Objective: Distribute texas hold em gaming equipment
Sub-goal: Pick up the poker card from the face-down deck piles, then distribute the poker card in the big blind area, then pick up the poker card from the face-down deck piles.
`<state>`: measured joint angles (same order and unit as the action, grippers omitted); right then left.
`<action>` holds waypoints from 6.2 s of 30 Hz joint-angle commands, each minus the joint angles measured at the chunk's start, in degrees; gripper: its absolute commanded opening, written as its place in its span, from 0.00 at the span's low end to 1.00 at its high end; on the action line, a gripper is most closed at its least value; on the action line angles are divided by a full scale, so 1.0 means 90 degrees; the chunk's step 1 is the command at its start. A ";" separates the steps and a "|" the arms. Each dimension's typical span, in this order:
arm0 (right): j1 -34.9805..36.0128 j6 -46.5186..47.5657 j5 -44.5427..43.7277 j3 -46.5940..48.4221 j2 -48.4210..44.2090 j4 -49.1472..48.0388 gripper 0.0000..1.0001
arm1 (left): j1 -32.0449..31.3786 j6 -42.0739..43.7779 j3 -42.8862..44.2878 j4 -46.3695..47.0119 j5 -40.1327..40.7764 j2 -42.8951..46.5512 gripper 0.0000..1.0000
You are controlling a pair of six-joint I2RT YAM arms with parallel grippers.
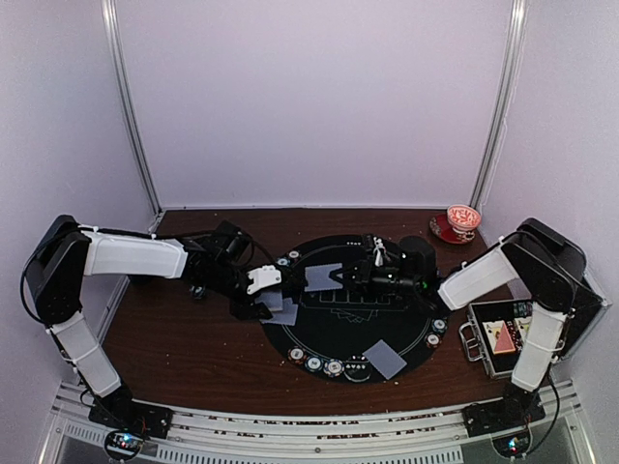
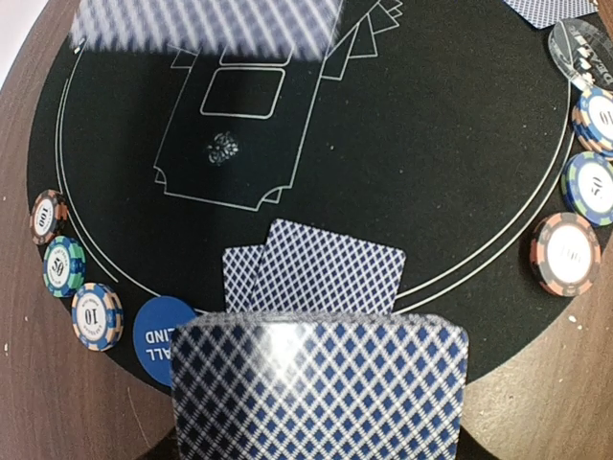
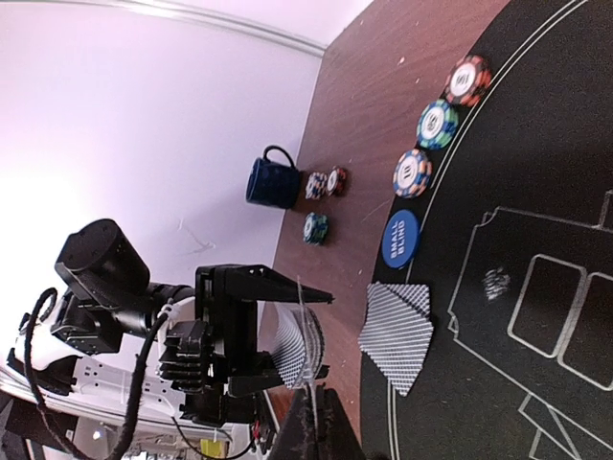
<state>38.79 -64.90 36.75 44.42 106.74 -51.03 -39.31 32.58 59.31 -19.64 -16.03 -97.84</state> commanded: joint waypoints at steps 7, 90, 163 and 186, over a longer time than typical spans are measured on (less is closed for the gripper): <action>-0.1602 0.1039 -0.0036 -0.1126 -0.2127 0.2226 0.00 | 0.0103 0.0091 0.0016 0.0083 0.0037 -0.0047 0.60; -0.2662 0.2221 -0.1003 -0.0715 -0.3176 0.4237 0.67 | 0.0110 0.0091 0.0044 0.0022 -0.0123 -0.0045 0.60; 0.1197 0.0025 -0.0492 0.2626 0.2294 0.1056 0.44 | 0.0041 0.0130 -0.0076 -0.0035 -0.0385 0.0456 0.61; 0.1035 0.0140 -0.0126 0.1887 0.1230 0.0690 0.28 | 0.0034 0.0131 -0.0061 -0.0040 -0.0343 0.0348 0.61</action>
<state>48.73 -62.59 35.16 62.65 120.90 -42.83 -38.74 33.15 58.50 -21.43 -17.76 -95.09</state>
